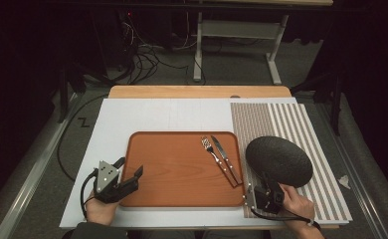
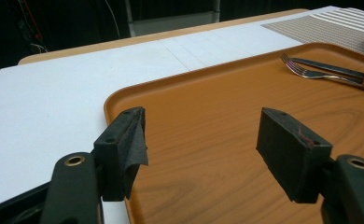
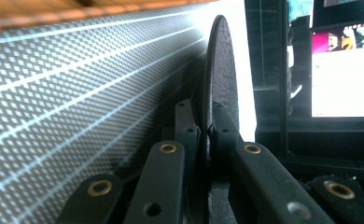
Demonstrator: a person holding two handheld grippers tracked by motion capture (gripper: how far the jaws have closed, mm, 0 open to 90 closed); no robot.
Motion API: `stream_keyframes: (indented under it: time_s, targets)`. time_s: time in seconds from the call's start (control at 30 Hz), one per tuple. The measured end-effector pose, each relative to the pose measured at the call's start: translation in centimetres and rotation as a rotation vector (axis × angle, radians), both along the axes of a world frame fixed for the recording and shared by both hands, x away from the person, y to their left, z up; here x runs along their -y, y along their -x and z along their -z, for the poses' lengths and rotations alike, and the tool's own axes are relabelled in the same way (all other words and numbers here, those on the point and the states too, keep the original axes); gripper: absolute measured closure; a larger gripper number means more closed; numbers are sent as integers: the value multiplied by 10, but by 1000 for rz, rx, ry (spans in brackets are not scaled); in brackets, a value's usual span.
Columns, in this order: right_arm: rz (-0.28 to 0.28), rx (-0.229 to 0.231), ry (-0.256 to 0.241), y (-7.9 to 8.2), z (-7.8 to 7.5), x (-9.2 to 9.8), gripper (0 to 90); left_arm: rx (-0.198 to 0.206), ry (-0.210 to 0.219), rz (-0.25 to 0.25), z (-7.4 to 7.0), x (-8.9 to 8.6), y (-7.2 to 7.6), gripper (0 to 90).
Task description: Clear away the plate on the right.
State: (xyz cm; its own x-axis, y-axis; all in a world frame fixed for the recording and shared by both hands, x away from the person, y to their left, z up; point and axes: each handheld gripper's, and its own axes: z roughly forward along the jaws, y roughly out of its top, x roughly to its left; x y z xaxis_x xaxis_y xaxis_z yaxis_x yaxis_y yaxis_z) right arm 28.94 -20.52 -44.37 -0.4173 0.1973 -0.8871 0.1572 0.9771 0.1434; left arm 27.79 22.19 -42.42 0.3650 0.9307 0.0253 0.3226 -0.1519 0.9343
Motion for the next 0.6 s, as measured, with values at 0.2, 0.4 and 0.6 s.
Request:
stream_keyframes:
  time_s: [0.2, 0.4, 0.6]
  targets:
    - [-19, -17, 7, 0, -3, 3, 874, -3, -1, -4, 0, 0, -1, 328]
    - [-37, -18, 22, -1, -4, 3, 875, -5, -3, -4, 0, -1, -1, 328]
    - [-55, -21, 23, -1, -5, 1, 875, -4, -3, -5, 0, 0, -1, 328]
